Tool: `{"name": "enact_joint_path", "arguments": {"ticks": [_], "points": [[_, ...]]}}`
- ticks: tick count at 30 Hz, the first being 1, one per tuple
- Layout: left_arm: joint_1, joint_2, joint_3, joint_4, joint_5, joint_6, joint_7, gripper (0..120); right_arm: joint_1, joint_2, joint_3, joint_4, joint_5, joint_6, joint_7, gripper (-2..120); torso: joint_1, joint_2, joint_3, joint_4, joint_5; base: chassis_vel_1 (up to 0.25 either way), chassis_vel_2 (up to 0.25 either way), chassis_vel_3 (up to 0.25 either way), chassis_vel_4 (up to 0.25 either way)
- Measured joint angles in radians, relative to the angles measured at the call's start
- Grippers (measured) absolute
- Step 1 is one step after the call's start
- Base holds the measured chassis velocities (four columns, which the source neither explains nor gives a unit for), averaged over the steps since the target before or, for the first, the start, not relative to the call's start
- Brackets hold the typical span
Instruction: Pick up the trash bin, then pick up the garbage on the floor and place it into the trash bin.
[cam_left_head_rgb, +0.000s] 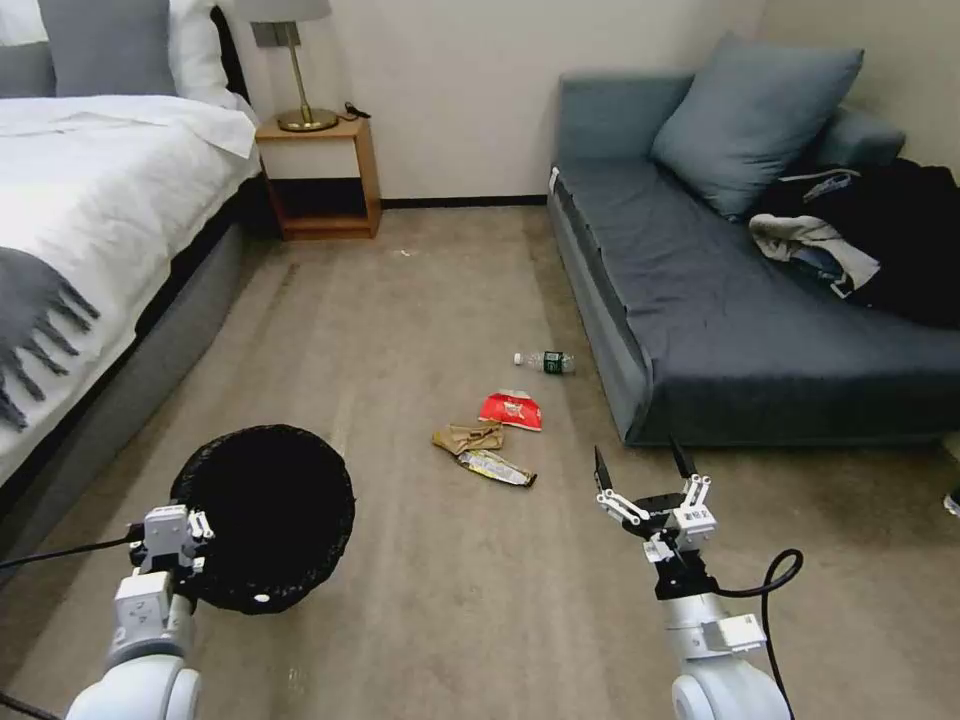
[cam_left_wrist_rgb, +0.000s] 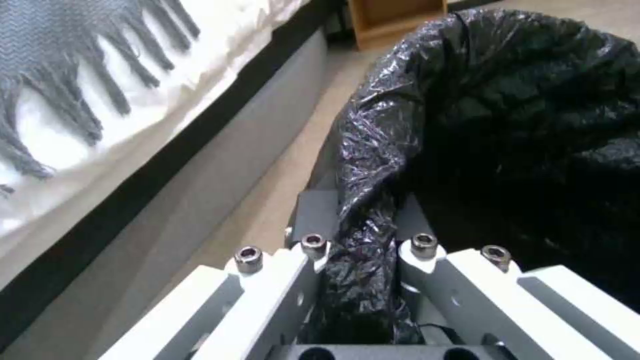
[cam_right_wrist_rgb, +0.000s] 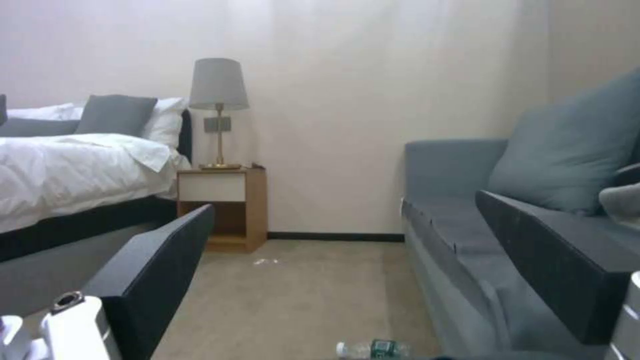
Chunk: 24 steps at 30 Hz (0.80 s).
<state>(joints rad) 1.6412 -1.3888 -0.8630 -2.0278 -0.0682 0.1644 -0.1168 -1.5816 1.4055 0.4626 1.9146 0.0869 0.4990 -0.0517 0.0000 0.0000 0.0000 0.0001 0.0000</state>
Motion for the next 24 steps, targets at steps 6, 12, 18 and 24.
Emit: {"name": "enact_joint_path", "arguments": {"ticks": [6,12,18,24], "points": [[-0.005,-0.002,0.000,-0.001,-0.001,0.001,0.000,7,0.004,-0.001,-0.001,-0.002,-0.002,0.000,-0.003,100,0.000,0.000,0.000,-0.0001,-0.0001,-0.151,0.125,0.133,-0.133],[-0.016,-0.004,0.000,0.008,-0.003,0.003,-0.002,7,0.014,-0.002,-0.004,-0.017,-0.003,0.001,-0.009,100,0.000,0.000,0.000,-0.0001,-0.0001,-0.132,0.152,0.146,-0.151],[-0.025,-0.005,-0.003,0.020,-0.007,0.004,-0.004,7,0.024,-0.004,-0.006,-0.025,-0.007,-0.001,-0.010,100,0.000,0.000,0.000,-0.0001,-0.0001,-0.100,0.102,0.090,-0.103],[-0.034,-0.003,-0.004,0.025,-0.015,0.007,-0.005,7,0.036,-0.009,-0.009,-0.040,-0.008,-0.003,-0.014,100,0.000,0.000,0.000,-0.0001,0.0000,-0.091,0.072,0.065,-0.077]]}}
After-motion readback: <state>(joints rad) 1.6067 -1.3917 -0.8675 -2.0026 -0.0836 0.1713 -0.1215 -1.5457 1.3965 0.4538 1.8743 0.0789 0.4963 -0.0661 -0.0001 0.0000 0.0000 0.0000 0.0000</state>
